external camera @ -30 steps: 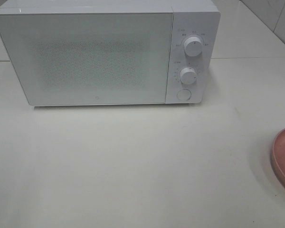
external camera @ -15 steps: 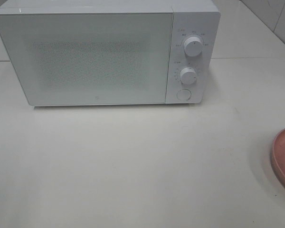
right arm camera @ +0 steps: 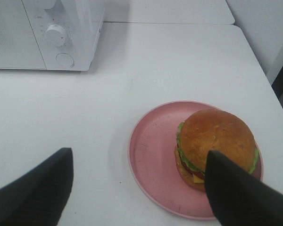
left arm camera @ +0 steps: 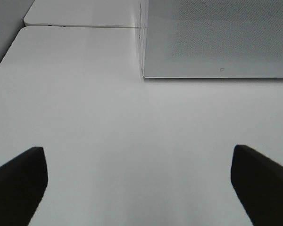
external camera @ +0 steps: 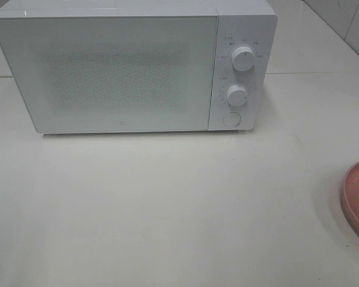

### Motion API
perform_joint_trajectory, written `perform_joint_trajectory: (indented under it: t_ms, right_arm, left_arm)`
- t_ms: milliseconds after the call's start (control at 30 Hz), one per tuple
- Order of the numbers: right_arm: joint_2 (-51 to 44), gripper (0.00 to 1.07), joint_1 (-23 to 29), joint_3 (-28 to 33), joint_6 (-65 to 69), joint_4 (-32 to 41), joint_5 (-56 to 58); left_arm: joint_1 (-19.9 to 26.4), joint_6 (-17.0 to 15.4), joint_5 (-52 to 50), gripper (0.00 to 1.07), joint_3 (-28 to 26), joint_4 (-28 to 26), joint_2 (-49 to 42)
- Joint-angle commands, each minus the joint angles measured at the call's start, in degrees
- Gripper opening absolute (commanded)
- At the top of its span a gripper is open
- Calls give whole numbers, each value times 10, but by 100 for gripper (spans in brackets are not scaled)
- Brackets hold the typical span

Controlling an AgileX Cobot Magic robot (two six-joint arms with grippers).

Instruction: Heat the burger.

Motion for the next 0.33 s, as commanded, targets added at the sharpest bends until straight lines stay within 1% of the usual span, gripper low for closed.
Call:
perform_joint_trajectory:
  t_ms: [33,333]
  right_arm:
    - [-14,76,-4,1,-5,3,-5]
    - [-14,76,-4,1,-5,3,-5]
  left_arm:
    - [1,-1,-5,101,2,-6,-15]
    - [1,-1,-5,101,2,-6,-15]
